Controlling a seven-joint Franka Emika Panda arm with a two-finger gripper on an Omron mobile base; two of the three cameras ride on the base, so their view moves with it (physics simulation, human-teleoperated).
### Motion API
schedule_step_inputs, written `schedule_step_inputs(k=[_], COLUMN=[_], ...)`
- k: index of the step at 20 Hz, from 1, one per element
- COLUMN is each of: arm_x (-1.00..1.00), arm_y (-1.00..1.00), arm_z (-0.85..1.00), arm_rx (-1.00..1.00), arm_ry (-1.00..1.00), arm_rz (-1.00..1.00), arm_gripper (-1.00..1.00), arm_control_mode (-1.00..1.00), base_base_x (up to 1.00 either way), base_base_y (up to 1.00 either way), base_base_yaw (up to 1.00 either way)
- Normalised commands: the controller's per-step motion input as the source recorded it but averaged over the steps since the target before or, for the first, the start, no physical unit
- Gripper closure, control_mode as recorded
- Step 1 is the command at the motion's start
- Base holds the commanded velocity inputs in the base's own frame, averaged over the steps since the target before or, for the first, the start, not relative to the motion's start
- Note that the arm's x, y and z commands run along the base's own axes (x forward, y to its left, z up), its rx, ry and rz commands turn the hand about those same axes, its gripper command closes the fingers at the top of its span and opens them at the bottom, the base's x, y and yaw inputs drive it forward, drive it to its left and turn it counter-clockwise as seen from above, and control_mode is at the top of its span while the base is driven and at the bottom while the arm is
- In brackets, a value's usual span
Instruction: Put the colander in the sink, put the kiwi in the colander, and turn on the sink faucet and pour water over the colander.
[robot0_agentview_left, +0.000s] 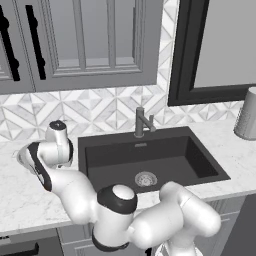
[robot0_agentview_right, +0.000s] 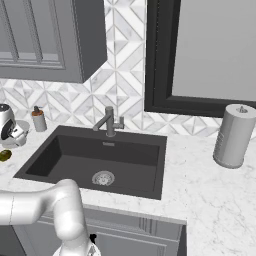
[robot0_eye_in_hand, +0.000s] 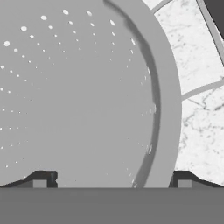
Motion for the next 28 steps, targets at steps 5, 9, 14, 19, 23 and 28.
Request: schedule_step_inputs(k=[5, 9, 14, 19, 23, 28], arm_x=[0.0, 0.0, 0.0, 0.0, 0.0, -0.06], arm_y=[0.0, 0.0, 0.0, 0.0, 0.0, -0.03], arm_z=[0.0, 0.0, 0.0, 0.0, 0.0, 0.08], arm_rx=[0.0, 0.0, 0.0, 0.0, 0.0, 0.0], arm_ry=[0.0, 0.0, 0.0, 0.0, 0.0, -0.05], arm_rz=[0.0, 0.0, 0.0, 0.0, 0.0, 0.0], arm_gripper=[-1.0, -1.0, -1.0, -1.0, -1.0, -1.0], arm_control_mode=[-1.0, -1.0, -1.0, -1.0, -1.0, -1.0], base_base_x=[0.0, 0.0, 0.0, 0.0, 0.0, 0.0], base_base_y=[0.0, 0.0, 0.0, 0.0, 0.0, 0.0], base_base_yaw=[0.0, 0.0, 0.0, 0.0, 0.0, 0.0])
